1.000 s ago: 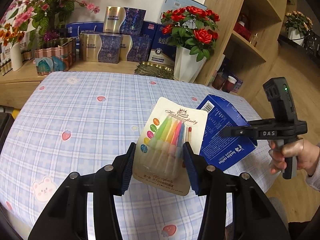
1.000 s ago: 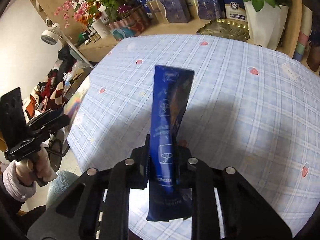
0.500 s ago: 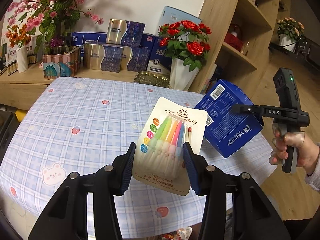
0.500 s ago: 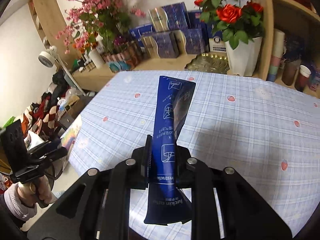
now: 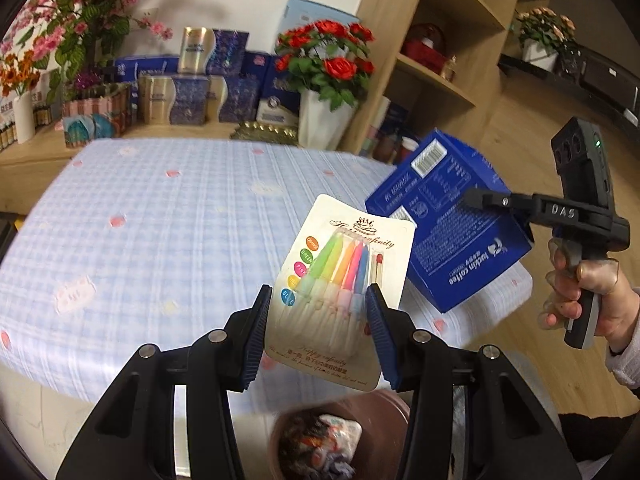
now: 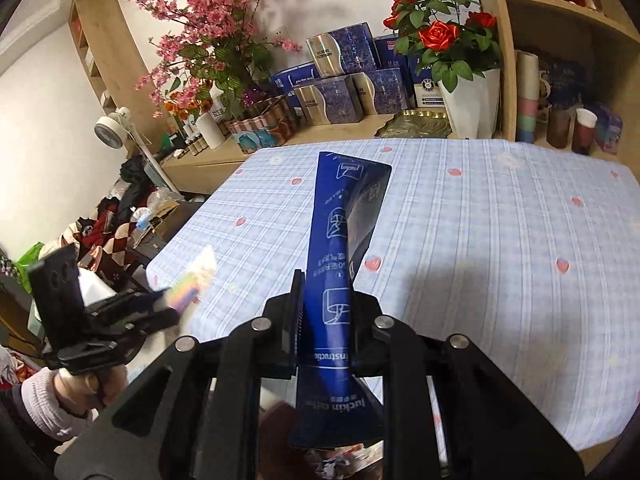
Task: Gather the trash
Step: 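Carry the candle card over the bin and open the left tool while the right tool holds the box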
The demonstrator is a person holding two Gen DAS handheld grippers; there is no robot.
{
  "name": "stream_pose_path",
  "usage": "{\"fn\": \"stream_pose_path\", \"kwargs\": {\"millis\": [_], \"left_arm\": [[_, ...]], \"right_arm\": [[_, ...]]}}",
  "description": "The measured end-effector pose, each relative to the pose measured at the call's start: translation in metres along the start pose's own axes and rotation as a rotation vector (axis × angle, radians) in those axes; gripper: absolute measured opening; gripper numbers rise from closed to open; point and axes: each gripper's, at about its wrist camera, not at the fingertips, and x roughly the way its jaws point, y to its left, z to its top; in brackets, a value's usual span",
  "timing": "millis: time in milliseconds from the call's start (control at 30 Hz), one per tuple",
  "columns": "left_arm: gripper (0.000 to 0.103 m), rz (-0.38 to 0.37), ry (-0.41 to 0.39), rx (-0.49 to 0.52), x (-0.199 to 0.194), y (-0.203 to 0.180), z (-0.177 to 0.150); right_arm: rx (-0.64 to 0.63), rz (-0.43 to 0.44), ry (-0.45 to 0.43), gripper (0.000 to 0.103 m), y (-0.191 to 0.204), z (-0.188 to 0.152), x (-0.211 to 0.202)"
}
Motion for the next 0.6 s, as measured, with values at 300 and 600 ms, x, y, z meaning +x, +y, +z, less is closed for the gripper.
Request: {"fn": "stream_pose_path", "kwargs": {"millis": [300,600], "left_arm": [[0.046,-0.063,0.185,0.000,0.034,-0.024,-0.073],[0.046,-0.085,0.363,0.085,0.083,-0.053,-0.131]], "right_arm": [[0.032,0.013,-0.037,0.020,0.006,-0.050,-0.029],[0.065,0.018,-0.036,0.020,-0.002,-0.081,-0.036]]}}
